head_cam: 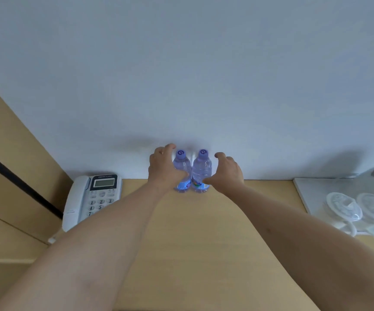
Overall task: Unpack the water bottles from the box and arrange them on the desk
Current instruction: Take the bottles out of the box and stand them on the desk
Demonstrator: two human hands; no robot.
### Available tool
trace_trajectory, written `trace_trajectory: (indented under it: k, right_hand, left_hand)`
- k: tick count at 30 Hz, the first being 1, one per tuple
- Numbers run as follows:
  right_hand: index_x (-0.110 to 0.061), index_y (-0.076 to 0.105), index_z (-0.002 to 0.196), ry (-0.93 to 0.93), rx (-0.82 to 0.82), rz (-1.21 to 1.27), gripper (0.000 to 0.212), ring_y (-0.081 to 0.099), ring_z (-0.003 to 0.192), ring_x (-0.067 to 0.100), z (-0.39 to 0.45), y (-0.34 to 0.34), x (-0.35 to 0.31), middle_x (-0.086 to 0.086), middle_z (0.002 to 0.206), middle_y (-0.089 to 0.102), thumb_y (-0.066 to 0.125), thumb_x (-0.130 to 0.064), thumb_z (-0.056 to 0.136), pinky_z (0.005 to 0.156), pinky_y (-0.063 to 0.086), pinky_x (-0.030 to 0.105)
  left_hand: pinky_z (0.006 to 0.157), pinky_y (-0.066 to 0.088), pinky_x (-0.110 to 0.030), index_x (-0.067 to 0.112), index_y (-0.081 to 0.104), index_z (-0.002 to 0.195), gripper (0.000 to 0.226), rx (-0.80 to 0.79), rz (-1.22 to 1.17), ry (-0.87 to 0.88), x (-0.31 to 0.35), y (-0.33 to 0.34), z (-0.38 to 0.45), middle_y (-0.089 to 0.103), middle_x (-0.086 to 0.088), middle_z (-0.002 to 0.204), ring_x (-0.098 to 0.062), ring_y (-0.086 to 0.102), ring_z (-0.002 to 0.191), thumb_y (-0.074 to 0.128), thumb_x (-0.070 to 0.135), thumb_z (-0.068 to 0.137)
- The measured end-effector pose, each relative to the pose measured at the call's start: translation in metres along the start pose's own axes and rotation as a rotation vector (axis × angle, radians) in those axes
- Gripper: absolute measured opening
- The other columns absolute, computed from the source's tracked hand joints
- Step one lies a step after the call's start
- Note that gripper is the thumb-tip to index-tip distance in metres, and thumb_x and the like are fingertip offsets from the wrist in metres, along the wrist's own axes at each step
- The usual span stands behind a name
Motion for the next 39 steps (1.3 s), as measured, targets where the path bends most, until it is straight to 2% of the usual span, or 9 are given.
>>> trace_trajectory:
  k: [5,9,13,16,19,26,30,33,39]
  right_hand:
    - [-0.021,0.037,0.140,-0.013,0.109,-0.085,0.084,0.048,0.114,0.026,-0.060,-0.037,-0.004,0.005,0.127,0.050,0.080,-0.037,0.069,0.081,0.043,0.032]
    - [-0.025,0.034,0.142,0.018,0.185,-0.195,0.089,0.043,0.119,0.026,-0.116,-0.061,0.007,0.002,0.133,0.048,0.080,-0.044,0.068,0.090,0.044,0.035]
    - [-0.030,0.031,0.143,0.133,0.223,-0.249,0.095,0.040,0.123,0.027,-0.178,-0.084,0.034,0.001,0.137,0.043,0.080,-0.048,0.064,0.091,0.043,0.038]
    - [-0.031,0.030,0.142,0.235,0.266,-0.256,0.098,0.039,0.125,0.028,-0.226,-0.104,0.060,0.002,0.138,0.041,0.082,-0.048,0.060,0.087,0.038,0.038]
    - [-0.031,0.031,0.140,0.336,0.309,-0.267,0.100,0.038,0.125,0.028,-0.274,-0.125,0.092,0.002,0.137,0.041,0.083,-0.052,0.057,0.091,0.040,0.041]
    - [-0.031,0.029,0.141,0.551,0.382,-0.249,0.102,0.037,0.125,0.029,-0.380,-0.169,0.179,0.002,0.136,0.042,0.083,-0.053,0.058,0.096,0.037,0.044]
    - [-0.030,0.027,0.144,0.678,0.385,-0.227,0.103,0.035,0.128,0.030,-0.439,-0.181,0.241,0.004,0.141,0.039,0.082,-0.052,0.059,0.098,0.038,0.046]
    - [-0.029,0.031,0.141,0.769,0.346,-0.172,0.098,0.037,0.125,0.031,-0.478,-0.177,0.292,0.005,0.139,0.041,0.081,-0.052,0.060,0.096,0.039,0.047]
    - [-0.030,0.029,0.144,0.912,0.232,-0.038,0.103,0.038,0.125,0.032,-0.535,-0.139,0.382,0.007,0.138,0.041,0.082,-0.053,0.059,0.097,0.040,0.046]
  left_hand:
    - [0.094,0.045,-0.039,0.028,0.043,0.135,0.080,-0.043,0.007,0.163,0.036,-0.029,-0.033,0.041,0.000,0.134,-0.022,0.039,0.124,0.078,0.027,0.063]
    - [0.096,0.043,-0.039,0.035,0.046,0.132,0.075,-0.099,0.020,0.317,0.065,-0.032,-0.069,0.041,0.005,0.135,-0.021,0.038,0.124,0.076,0.035,0.063]
    - [0.098,0.040,-0.036,0.036,0.045,0.132,0.073,-0.185,0.032,0.445,0.096,-0.016,-0.111,0.037,0.005,0.137,-0.020,0.032,0.128,0.076,0.039,0.066]
    - [0.101,0.038,-0.037,0.036,0.043,0.135,0.074,-0.264,0.078,0.550,0.126,-0.001,-0.145,0.034,0.004,0.140,-0.021,0.029,0.131,0.075,0.041,0.068]
    - [0.106,0.034,-0.040,0.039,0.040,0.136,0.076,-0.336,0.108,0.643,0.163,0.018,-0.179,0.029,0.004,0.146,-0.020,0.024,0.136,0.072,0.046,0.068]
    - [0.105,0.037,-0.043,0.045,0.038,0.134,0.078,-0.462,0.113,0.879,0.261,0.082,-0.274,0.031,0.007,0.145,-0.022,0.027,0.134,0.069,0.055,0.064]
    - [0.108,0.032,-0.040,0.042,0.036,0.139,0.084,-0.550,0.152,0.963,0.304,0.135,-0.334,0.027,0.005,0.150,-0.023,0.024,0.137,0.069,0.057,0.063]
    - [0.110,0.032,-0.042,0.041,0.034,0.140,0.085,-0.633,0.211,1.019,0.320,0.175,-0.382,0.029,0.004,0.149,-0.024,0.026,0.136,0.068,0.058,0.064]
    - [0.107,0.033,-0.043,0.039,0.036,0.142,0.083,-0.784,0.354,1.066,0.318,0.258,-0.461,0.028,0.002,0.152,-0.025,0.028,0.135,0.067,0.059,0.068]
Point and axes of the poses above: each hand's wrist, its own z-axis towards the middle knuckle, its own y-axis out of the palm, x = y × z, the point moved 1 cm from there along z, towards the middle knuckle
